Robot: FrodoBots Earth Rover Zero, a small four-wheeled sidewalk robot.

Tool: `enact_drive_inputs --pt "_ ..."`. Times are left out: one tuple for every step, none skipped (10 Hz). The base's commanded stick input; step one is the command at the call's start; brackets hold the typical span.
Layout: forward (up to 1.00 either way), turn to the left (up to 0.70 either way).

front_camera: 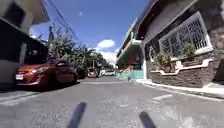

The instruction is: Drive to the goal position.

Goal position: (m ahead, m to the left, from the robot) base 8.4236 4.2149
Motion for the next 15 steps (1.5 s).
enact_drive_inputs --pt "1.0 -0.01" --pt "1.0 -0.11" --pt "1.0 -0.26" --pt "1.0 -0.4" --pt "1.0 -0.4" --pt "1.0 -0.4" --pt "1.0 -0.4" --pt "1.0 -0.4" --pt "1.0 -0.32" --pt "1.0 -0.24" --pt "1.0 0.03" --pt "1.0 0.12" --pt "1.0 0.01" --pt "1.0 0.1" --pt "1.0 0.14"
